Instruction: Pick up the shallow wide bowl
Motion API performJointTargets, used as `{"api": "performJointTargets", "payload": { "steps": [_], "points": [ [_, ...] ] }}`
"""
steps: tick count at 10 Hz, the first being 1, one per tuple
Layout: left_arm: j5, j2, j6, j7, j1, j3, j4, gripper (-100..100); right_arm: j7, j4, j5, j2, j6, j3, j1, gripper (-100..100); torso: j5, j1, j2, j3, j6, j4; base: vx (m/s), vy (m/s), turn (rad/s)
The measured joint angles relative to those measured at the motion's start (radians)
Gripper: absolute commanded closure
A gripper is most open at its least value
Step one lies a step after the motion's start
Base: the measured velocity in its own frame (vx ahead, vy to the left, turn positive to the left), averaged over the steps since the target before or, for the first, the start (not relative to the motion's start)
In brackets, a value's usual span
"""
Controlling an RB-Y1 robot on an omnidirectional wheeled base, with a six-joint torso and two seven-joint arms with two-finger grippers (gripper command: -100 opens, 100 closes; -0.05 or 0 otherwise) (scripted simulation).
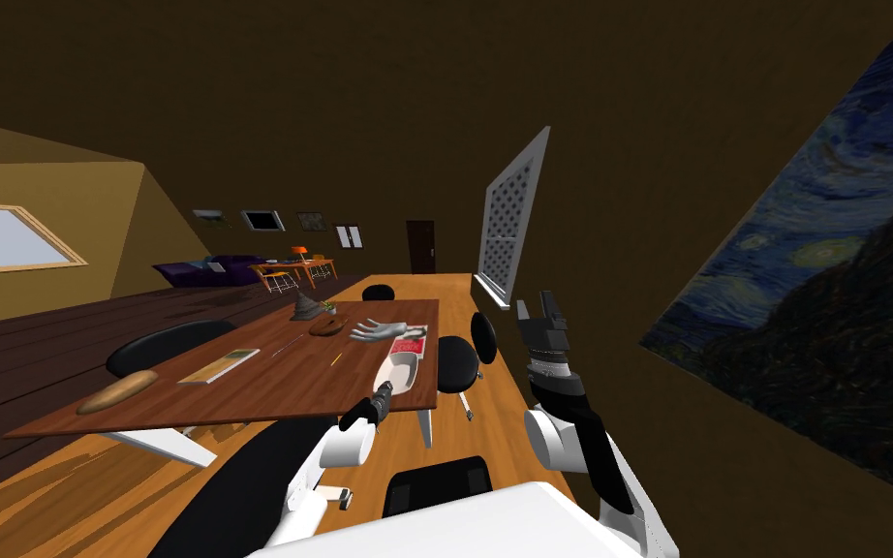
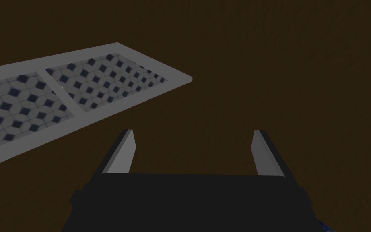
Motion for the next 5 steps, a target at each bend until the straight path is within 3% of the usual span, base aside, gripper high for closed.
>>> {"api": "performJointTargets", "payload": {
  "steps": [1, 4, 5],
  "points": [
    [0.0, 0.0, 0.0, 0.0, 0.0, 0.0, 0.0, 100, 0.0, 0.0, 0.0, 0.0, 0.0, 0.0, 0.0, 0, 0.0, 0.0, 0.0, 0.0, 0.0, 0.0, -0.035, 0.001, 0.041],
    [0.005, 0.01, 0.043, 0.002, 0.012, -0.002, -0.06, 100, 0.0, 0.0, 0.0, 0.0, 0.0, 0.0, 0.0, 0, -0.001, -0.001, 0.005, 0.003, 0.0, 0.001, -0.046, -0.007, 0.022],
    [0.005, 0.011, 0.046, 0.002, 0.013, -0.002, -0.062, 0, 0.0, 0.0, 0.0, 0.0, 0.0, 0.0, 0.0, 0, 0.0, -0.001, 0.004, 0.002, 0.0, 0.001, -0.005, -0.001, 0.0]
  ]
}}
